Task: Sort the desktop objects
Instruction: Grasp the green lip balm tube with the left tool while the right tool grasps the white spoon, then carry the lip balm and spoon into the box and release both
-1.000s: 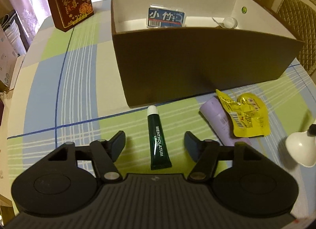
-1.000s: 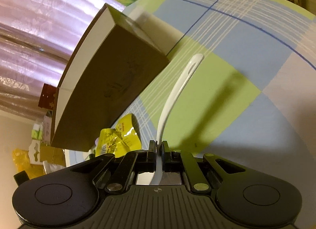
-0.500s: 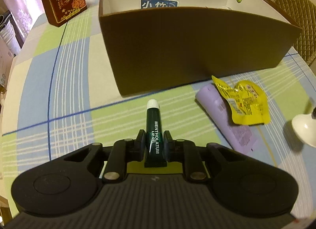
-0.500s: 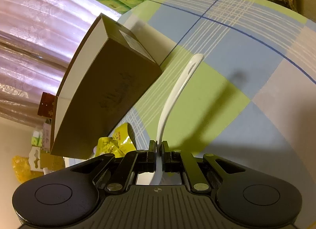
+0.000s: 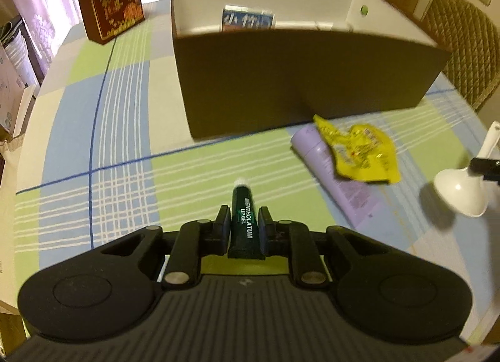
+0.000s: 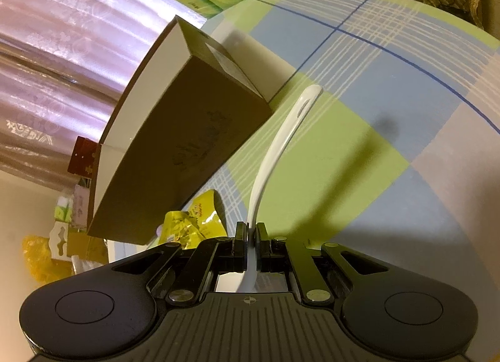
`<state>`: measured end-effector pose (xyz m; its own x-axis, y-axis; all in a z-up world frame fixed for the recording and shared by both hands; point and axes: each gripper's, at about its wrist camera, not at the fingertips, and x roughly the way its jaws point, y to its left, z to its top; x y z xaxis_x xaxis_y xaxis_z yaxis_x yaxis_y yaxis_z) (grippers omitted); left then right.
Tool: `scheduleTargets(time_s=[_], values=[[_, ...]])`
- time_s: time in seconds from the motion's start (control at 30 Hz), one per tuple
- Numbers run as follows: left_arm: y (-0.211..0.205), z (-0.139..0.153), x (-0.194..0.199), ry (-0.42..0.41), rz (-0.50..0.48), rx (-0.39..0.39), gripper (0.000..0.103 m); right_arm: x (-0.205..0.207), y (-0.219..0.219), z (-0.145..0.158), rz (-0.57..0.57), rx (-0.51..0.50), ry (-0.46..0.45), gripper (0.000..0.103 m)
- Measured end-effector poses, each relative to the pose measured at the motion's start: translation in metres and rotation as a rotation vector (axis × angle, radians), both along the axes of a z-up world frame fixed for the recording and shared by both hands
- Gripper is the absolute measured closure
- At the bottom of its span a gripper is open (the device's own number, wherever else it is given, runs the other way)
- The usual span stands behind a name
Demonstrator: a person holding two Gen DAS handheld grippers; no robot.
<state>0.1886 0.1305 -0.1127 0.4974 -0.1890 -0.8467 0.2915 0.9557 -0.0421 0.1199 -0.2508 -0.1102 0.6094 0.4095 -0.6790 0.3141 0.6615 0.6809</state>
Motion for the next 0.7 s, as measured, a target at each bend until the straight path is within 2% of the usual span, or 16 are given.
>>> scheduleTargets(time_s=[0.4, 0.7], values=[[-0.007, 0.054, -0.009, -0.119, -0.02, -0.065, 0.089, 0.011, 0.0, 0.021, 0.036, 0.002, -0.072, 0.101], [-0.013, 0.068, -0.013, -0.134, -0.03, -0.091, 0.089, 0.014, -0.003, 0.024, 0.046, 0.008, -0.078, 0.101]])
